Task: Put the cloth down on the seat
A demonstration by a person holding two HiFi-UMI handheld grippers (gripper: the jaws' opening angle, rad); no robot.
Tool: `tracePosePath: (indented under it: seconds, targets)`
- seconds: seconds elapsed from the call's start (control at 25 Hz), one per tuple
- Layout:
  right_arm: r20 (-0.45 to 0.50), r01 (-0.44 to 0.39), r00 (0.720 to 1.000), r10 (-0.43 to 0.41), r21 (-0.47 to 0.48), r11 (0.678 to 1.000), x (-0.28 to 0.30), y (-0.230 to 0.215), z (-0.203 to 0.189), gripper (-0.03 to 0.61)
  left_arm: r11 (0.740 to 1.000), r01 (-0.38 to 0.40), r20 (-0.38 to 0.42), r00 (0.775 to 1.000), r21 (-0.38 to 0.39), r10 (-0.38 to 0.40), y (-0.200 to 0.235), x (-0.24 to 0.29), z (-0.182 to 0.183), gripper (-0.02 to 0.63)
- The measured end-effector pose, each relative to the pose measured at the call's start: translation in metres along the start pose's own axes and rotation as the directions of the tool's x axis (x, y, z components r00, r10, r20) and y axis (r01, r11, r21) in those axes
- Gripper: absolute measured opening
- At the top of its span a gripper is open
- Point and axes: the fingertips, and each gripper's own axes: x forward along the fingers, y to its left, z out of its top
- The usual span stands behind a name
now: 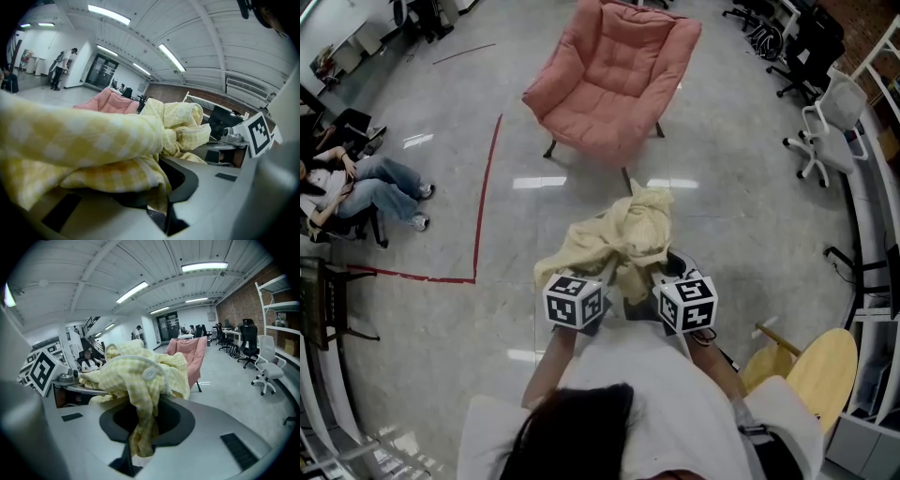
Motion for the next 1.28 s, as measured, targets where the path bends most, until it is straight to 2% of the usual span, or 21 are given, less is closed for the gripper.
tracePosePath:
  seconds: [0.2,0.48,0.8,1.08,1.28]
  targets:
    - [-0.019,-0.039,0.999,0.039,-0.012,0.999,0.029,-0.019,0.017,0.083,1.000,-0.024,-0.001,1.000,-0.014,0.024,0.017,0.025,0.018,0.060]
    - [-0.043,-0.084,0.996,0.083,-0.039,0.996,0.083,-0.059,0.061,0.083,0.995,-0.064,0.007,0.998,-0.076,0.065,0.048,0.076,0.065,0.061]
    - [-0.050,-0.125,0.991,0.124,-0.024,0.992,0.140,-0.112,0.103,0.083,0.990,-0.106,0.003,0.994,-0.095,0.107,0.078,0.139,0.116,0.061]
    - [-0.061,-0.150,0.987,0.148,-0.038,0.988,0.175,-0.153,0.127,0.083,0.985,-0.130,0.004,0.991,-0.115,0.131,0.092,0.187,0.145,0.061]
    - [-0.064,-0.163,0.985,0.159,-0.061,0.985,0.189,-0.179,0.144,0.083,0.980,-0.133,0.032,0.990,-0.147,0.139,0.094,0.215,0.162,0.061]
